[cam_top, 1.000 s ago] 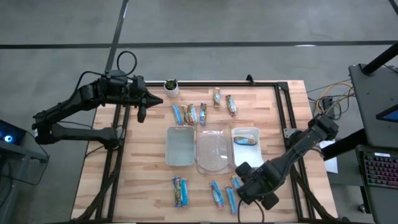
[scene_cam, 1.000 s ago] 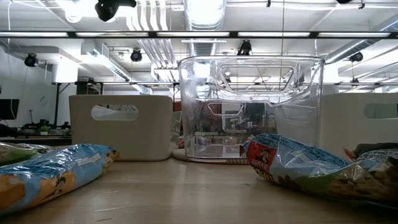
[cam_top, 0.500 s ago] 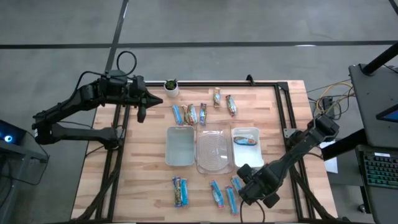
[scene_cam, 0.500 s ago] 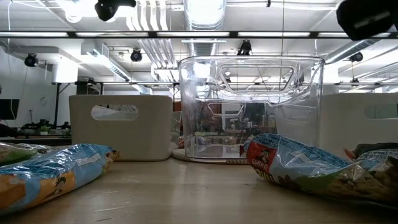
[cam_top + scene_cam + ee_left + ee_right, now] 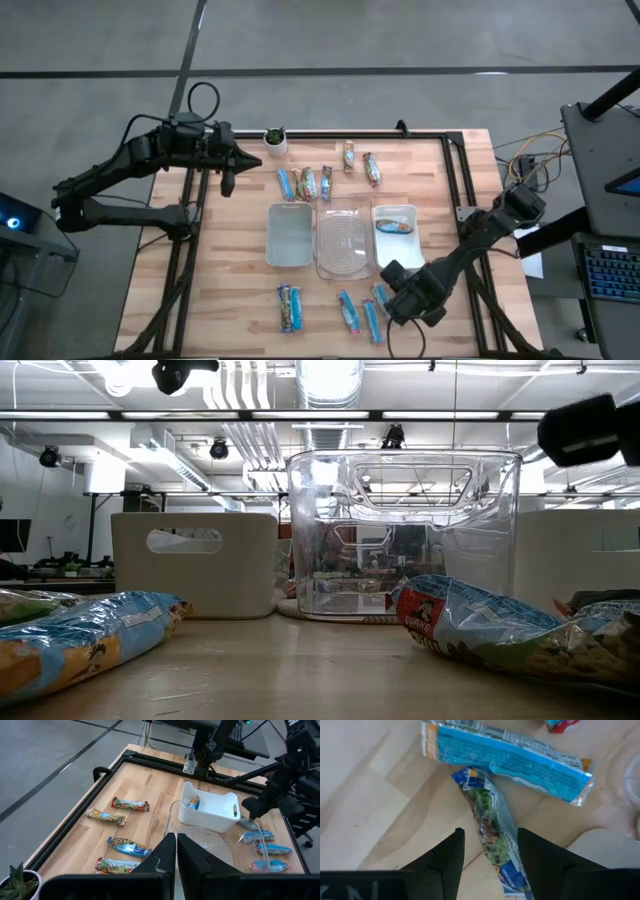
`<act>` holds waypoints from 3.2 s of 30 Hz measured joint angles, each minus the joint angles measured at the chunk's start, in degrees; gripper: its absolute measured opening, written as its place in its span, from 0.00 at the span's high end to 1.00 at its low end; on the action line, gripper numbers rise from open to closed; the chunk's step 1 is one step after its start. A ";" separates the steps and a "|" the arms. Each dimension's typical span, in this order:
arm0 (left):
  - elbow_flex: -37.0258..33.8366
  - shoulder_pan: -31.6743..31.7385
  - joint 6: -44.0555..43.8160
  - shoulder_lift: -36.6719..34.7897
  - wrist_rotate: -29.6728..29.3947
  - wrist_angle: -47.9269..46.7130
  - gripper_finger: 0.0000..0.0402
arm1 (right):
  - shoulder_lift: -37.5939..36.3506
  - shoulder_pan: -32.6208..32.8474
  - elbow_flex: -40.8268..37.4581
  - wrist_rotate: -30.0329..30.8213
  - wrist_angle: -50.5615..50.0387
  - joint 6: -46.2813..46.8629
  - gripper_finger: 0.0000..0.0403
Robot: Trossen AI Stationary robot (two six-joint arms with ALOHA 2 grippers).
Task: Pick and place Granola Bars by type
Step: Put the right blue granola bar into the transparent bin
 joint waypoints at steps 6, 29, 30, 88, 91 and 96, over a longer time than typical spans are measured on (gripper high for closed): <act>0.00 0.00 -0.05 0.00 0.00 0.00 1.00 | -0.02 0.00 -3.66 0.24 1.84 0.06 0.57; 0.00 0.00 -0.49 0.00 0.00 0.00 1.00 | 0.03 -0.02 -8.16 0.66 9.52 0.15 0.67; 0.00 0.00 -0.49 0.00 0.00 0.00 1.00 | 0.03 -0.02 -8.17 0.66 9.57 0.17 0.69; 0.00 0.02 -0.47 0.04 0.00 -0.04 1.00 | -1.39 -20.44 34.56 6.03 -12.06 21.24 0.89; 0.00 0.01 -0.47 0.04 0.00 -0.04 1.00 | -1.39 -24.11 34.74 6.03 -12.29 21.24 0.89; 0.00 0.02 -0.47 0.02 0.00 -0.04 1.00 | -1.35 -30.03 34.57 6.00 -12.27 21.22 0.89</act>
